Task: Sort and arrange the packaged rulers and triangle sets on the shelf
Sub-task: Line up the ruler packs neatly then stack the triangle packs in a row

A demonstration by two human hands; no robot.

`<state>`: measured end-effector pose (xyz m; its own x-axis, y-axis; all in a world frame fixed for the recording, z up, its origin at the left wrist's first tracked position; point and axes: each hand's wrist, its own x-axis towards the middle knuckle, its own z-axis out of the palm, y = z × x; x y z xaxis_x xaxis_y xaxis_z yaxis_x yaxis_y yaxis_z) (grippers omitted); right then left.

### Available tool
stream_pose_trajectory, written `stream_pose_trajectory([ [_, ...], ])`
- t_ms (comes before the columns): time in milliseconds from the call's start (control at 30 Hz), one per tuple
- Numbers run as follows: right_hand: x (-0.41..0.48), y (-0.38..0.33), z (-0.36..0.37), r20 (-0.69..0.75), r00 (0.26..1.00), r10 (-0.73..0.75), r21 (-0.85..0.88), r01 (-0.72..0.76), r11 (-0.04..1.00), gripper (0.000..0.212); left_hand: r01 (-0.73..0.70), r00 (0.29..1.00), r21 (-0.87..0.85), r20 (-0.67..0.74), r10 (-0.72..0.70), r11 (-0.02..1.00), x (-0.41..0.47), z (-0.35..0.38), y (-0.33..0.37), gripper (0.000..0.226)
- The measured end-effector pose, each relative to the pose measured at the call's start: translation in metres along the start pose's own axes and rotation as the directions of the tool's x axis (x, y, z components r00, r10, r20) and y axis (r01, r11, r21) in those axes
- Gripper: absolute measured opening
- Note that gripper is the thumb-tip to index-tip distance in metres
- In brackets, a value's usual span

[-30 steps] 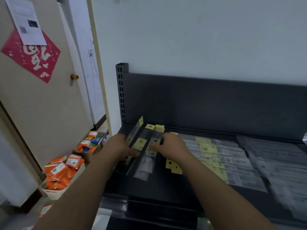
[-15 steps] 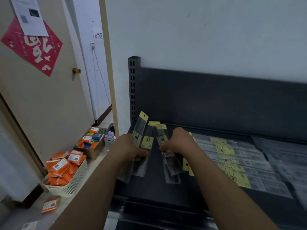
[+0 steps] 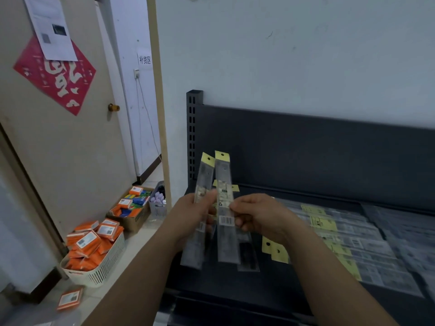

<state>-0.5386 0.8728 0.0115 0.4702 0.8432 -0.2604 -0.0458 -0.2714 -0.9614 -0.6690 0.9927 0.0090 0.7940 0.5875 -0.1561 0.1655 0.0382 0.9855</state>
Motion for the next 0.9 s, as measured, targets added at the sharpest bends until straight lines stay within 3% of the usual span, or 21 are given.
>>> stream_pose_trajectory([
  [67,0.000,0.002,0.005,0.042,0.999,-0.025,-0.007,0.025,1.000,0.016,-0.003,1.000,-0.024,0.020,0.003,1.000,-0.004,0.007,0.001,0.015],
  [133,0.003,0.005,0.005,-0.097,0.993,-0.070,-0.184,0.051,0.982,0.017,0.001,0.998,0.021,-0.055,0.001,1.000,-0.003,0.007,-0.002,0.010],
  [167,0.006,0.008,0.002,-0.211,0.970,-0.118,-0.382,0.029,0.924,0.017,0.018,0.996,0.019,-0.088,-0.016,1.000,-0.001,0.003,-0.006,0.011],
  [233,0.010,0.012,0.000,-0.354,0.914,-0.201,-0.710,-0.122,0.693,0.028,0.053,0.994,-0.043,-0.096,-0.057,0.998,0.000,-0.003,-0.008,0.014],
  [300,0.011,0.013,0.006,-0.399,0.899,-0.179,-0.794,-0.241,0.558,0.037,0.078,0.993,-0.093,-0.082,-0.086,0.993,0.002,-0.009,-0.008,0.017],
  [433,0.018,0.008,0.014,-0.405,0.896,-0.183,-0.854,-0.299,0.425,0.033,0.122,0.990,-0.074,-0.065,-0.127,0.990,0.006,-0.016,-0.012,0.019],
  [567,0.022,0.004,0.011,-0.432,0.891,-0.137,-0.837,-0.340,0.429,0.032,0.136,0.989,-0.032,-0.058,-0.138,0.990,0.006,-0.019,-0.016,0.021],
  [767,0.020,-0.001,0.007,-0.467,0.883,0.050,-0.719,-0.411,0.560,0.032,0.115,0.993,-0.037,-0.036,-0.116,0.993,0.004,-0.019,-0.018,0.022],
  [900,0.020,-0.002,0.006,-0.474,0.878,0.069,-0.725,-0.433,0.535,0.040,0.125,0.992,-0.032,-0.033,-0.126,0.992,0.003,-0.017,-0.017,0.021],
])
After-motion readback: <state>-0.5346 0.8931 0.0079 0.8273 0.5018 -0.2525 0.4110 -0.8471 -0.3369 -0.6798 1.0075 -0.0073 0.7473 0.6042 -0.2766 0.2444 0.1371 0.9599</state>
